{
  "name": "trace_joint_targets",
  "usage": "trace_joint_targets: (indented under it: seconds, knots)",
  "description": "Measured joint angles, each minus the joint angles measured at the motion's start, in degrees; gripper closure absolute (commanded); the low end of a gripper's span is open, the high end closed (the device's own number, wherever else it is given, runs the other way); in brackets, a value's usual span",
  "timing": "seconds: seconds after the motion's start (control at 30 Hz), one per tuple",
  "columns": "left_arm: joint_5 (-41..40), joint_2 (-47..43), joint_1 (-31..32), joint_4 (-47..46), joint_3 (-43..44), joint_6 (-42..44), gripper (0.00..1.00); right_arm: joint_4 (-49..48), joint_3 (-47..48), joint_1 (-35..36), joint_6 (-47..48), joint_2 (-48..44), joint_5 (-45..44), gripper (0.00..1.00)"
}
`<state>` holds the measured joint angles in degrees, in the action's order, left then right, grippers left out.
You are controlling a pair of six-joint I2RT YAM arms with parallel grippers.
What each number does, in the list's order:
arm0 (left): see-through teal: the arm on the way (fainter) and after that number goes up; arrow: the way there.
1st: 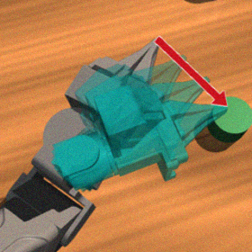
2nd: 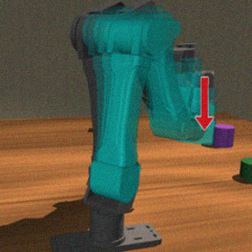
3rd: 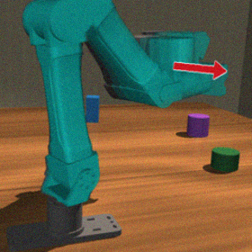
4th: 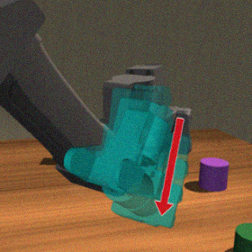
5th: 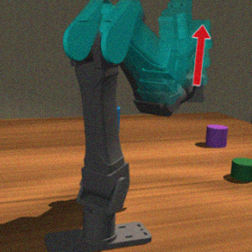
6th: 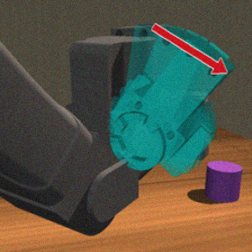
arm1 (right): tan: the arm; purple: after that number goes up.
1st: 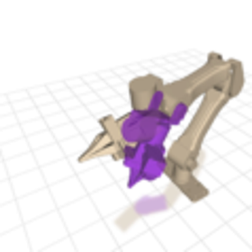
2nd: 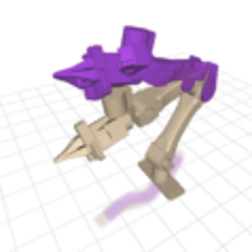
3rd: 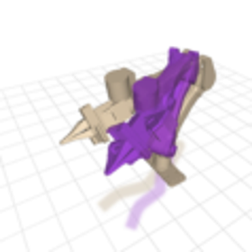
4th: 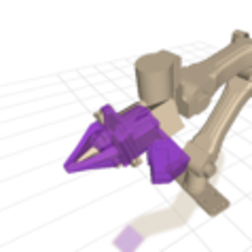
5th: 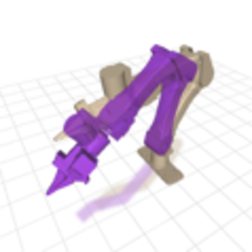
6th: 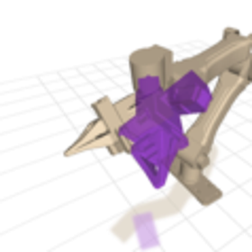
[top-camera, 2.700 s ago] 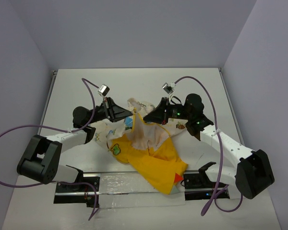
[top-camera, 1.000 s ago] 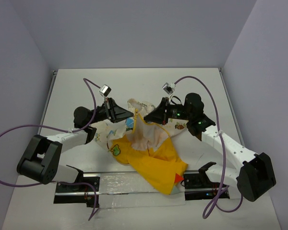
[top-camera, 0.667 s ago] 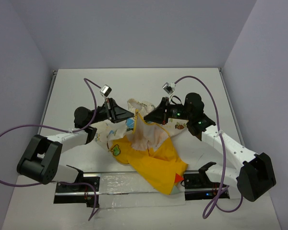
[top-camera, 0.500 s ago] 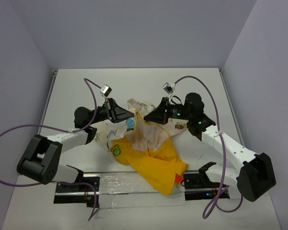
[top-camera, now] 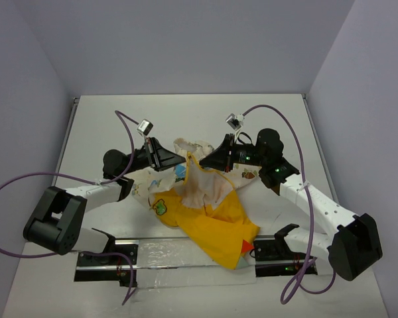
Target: Zip up the jacket
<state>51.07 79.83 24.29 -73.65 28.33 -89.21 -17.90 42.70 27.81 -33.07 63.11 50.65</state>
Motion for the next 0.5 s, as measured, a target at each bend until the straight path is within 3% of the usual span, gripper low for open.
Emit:
trace_joint_targets:
  seconds: [0.5]
  knots:
    - [-0.72,-0.15,-0.02,-0.07,-1.36,1.05,1.0,-3.51,-3.16,-1.46,-3.08,-0.81,0.29,1.0]
